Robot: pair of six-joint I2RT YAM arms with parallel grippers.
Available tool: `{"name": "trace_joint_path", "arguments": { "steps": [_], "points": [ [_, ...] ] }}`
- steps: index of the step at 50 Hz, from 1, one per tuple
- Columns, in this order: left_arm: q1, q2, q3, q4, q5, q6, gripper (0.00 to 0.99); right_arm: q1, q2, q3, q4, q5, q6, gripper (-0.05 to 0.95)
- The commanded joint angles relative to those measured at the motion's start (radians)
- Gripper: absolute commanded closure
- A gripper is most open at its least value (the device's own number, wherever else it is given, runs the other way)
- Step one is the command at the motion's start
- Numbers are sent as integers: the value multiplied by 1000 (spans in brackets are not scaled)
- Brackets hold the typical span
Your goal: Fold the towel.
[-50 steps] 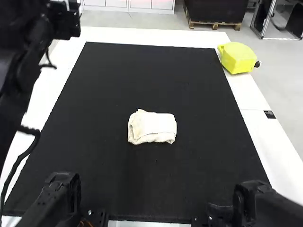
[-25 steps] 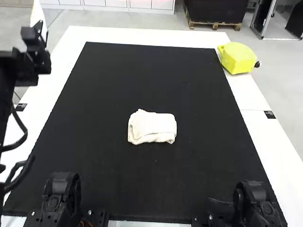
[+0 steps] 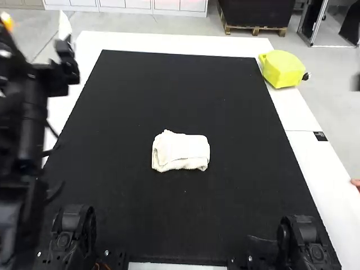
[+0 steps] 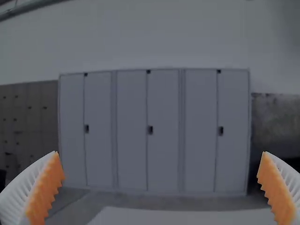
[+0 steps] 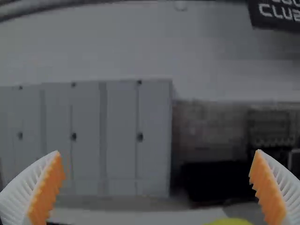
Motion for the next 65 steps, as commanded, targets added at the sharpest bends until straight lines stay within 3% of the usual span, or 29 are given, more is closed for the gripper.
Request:
{"name": "trace_joint_path", "arguments": {
  "steps": [1, 4, 7, 9, 12, 17, 22, 23, 26, 31, 35, 45, 48, 53, 57, 61, 65],
  "points": [
    [-3, -4, -123, 129, 4, 73, 28, 31, -4, -165, 62, 84, -88, -8],
    [2, -6, -192, 221, 4, 141, 28, 42, -4, -257, 134, 54, -105, -8],
    [3, -6, -243, 270, 3, 153, 28, 48, -4, -360, 223, 43, -135, -8],
    [2, -4, -283, 305, 3, 155, 28, 43, -6, -451, 351, 121, -135, -8],
    [-2, -6, -326, 330, -3, 158, 28, 43, -6, -557, 475, 244, -154, -8],
    [-2, -4, -404, 417, -74, 150, 28, 42, -6, -739, 746, 431, -263, -8],
    [-2, -4, -482, 518, -167, 150, 28, 42, -6, -891, 967, 517, -379, -8],
    [-3, -6, -502, 538, -190, 148, 28, 42, -6, -900, 966, 520, -387, -8],
    [-3, -6, -546, 570, -235, 148, 28, 42, -4, -889, 844, 506, -264, -8],
    [-3, -4, -539, 466, -229, 61, 28, 42, -6, -889, 688, 497, -163, -8],
    [-3, -6, -543, 409, -200, 47, 28, 42, -6, -891, 587, 456, -108, -8],
    [-3, -6, -543, 205, -163, 46, 28, 40, -6, -891, 548, 348, -79, -8],
    [-3, -4, -543, 142, -163, 44, 28, 40, -6, -891, 527, 331, -33, -10],
    [-3, -6, -543, 138, -163, 21, 28, 40, -6, -891, 452, 316, 67, -10],
    [-2, -6, -543, 136, -163, 18, 28, 40, -6, -891, 446, 256, 69, -10],
    [-3, -4, -543, 122, -163, -40, 28, 42, -6, -891, 436, 200, 70, -10],
    [-2, -6, -543, 119, -163, -59, 28, 42, -6, -891, 435, 166, 70, -10]
  ]
}}
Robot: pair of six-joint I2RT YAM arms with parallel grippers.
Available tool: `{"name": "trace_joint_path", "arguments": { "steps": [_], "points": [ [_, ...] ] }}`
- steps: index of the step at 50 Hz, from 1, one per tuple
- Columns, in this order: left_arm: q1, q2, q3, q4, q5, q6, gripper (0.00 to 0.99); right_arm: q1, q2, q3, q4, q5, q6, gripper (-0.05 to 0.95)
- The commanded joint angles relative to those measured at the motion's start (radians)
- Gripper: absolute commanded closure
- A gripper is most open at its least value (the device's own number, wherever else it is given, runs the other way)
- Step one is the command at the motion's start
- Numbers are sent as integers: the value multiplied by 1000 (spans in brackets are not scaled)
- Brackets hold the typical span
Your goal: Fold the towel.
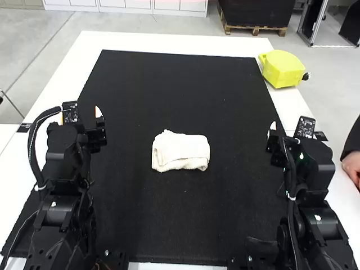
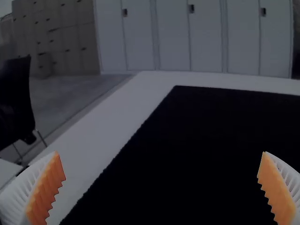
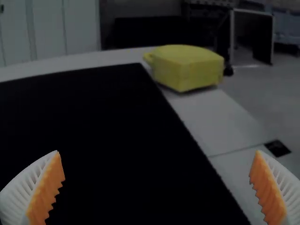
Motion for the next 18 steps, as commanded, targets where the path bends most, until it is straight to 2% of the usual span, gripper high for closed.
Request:
{"name": "trace_joint_path", "arguments": {
  "steps": [1, 18],
  "points": [
    [-1, -8, -4, 3, 8, -57, 28, 7, -8, -6, 3, -91, 35, -10],
    [2, -6, -5, -5, 8, -87, 28, 5, -8, -6, -5, -112, 35, -10]
  ]
}}
